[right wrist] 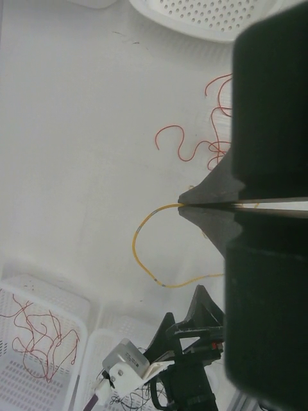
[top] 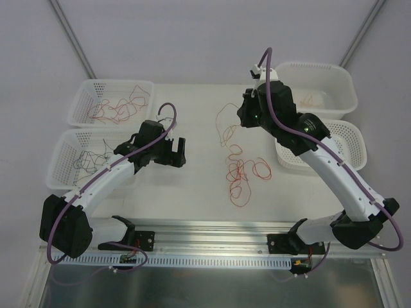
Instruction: Untangle the cables
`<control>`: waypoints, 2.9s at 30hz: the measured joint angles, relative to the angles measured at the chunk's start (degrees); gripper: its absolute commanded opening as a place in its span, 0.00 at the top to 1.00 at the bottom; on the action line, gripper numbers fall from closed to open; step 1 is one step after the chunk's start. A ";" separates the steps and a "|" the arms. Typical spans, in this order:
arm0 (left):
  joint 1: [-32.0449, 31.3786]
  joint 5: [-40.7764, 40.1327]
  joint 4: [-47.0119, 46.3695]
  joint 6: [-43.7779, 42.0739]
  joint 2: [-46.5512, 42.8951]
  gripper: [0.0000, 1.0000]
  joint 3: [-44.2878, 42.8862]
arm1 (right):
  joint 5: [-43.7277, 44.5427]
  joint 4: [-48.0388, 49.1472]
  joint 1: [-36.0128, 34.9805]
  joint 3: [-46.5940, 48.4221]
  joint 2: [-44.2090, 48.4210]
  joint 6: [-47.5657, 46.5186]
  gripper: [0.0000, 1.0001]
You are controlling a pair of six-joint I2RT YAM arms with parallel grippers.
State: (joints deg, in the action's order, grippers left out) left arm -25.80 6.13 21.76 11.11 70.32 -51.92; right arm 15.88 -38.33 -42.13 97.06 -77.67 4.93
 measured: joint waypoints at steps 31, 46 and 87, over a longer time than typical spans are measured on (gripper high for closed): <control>0.00 1.42 -0.07 0.00 0.00 0.01 0.02 | 4.44 11.61 21.44 9.92 0.37 -14.62 0.99; 0.00 1.31 -0.09 -0.28 2.27 0.01 0.02 | -2.01 22.62 43.45 17.92 -25.68 -14.51 0.98; -1.81 7.08 -0.61 3.37 0.96 0.01 1.49 | -18.32 5.03 26.14 -37.29 10.45 -2.03 0.18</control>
State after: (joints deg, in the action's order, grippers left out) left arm -27.62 13.21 21.15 14.48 71.29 -50.43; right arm -2.44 -33.30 -15.99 59.77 -67.22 2.90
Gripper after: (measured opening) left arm 0.992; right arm 0.865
